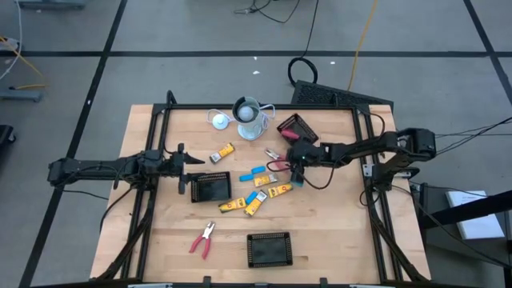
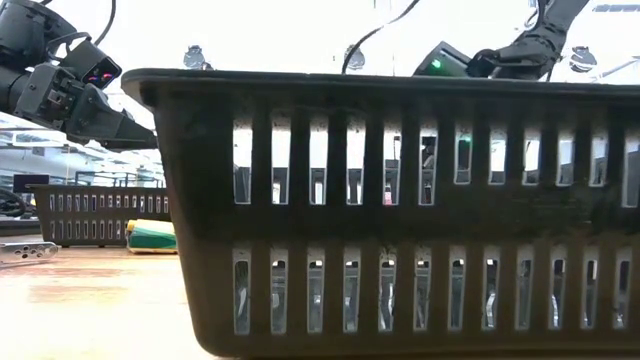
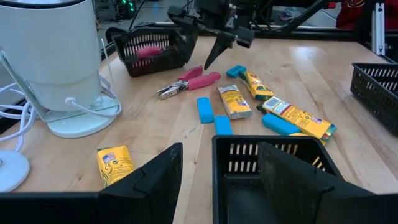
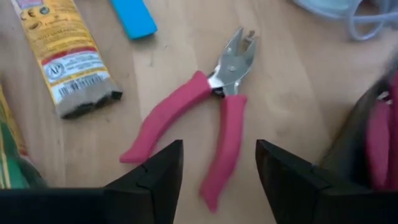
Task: Pick & Place School Supplies
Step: Put the pink hole puncher into the top black bin
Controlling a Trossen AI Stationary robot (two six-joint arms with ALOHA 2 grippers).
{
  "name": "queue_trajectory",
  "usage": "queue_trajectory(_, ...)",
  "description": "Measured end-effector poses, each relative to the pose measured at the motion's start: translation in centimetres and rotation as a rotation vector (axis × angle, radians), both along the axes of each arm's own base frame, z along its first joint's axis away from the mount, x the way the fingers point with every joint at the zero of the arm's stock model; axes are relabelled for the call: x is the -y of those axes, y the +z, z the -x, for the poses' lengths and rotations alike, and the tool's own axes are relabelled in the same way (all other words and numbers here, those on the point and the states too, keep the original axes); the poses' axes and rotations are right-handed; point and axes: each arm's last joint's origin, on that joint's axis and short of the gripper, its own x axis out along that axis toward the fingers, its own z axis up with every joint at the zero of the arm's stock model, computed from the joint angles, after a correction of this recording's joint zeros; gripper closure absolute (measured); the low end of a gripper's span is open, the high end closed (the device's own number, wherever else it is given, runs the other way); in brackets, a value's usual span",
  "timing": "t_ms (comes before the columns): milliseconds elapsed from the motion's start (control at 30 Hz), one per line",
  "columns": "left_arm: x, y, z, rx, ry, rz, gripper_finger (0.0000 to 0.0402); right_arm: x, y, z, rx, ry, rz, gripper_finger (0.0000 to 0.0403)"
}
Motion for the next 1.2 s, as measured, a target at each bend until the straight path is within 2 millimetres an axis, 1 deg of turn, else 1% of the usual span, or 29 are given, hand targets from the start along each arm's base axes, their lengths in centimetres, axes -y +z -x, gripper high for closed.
queue_trajectory(167, 0.0, 0.0, 0.0, -0.002, 0.0, 0.001, 0.019, 0.1, 1.2, -0.9, 0.03, 0.012, 0.003, 0.0204)
queue_trajectory(267, 0.0, 0.0, 0.0, -0.003, 0.001, 0.004, 0.019, -0.1, 1.6, -1.3, 0.056, 0.035, -0.028, 0.0204)
queue_trajectory(600, 0.0, 0.0, 0.0, -0.003, -0.001, 0.004, 0.019, -1.7, 1.7, -1.7, 0.086, 0.061, -0.104, 0.0204)
queue_trajectory(767, 0.0, 0.0, 0.0, -0.001, -0.001, 0.005, 0.019, -2.0, 0.7, -1.9, 0.055, 0.047, -0.129, 0.0204)
queue_trajectory(933, 0.0, 0.0, 0.0, 0.0, -0.006, 0.008, 0.019, -2.0, -1.5, -2.3, -0.02, 0.03, -0.121, 0.0204)
queue_trajectory(1100, 0.0, 0.0, 0.0, 0.0, -0.007, 0.007, 0.019, -2.1, -2.2, -3.7, -0.041, 0.039, -0.119, 0.0204)
queue_trajectory(1200, 0.0, 0.0, 0.0, 0.0, -0.007, 0.006, 0.019, -2.2, -2.2, -4.4, -0.035, 0.049, -0.114, 0.0207)
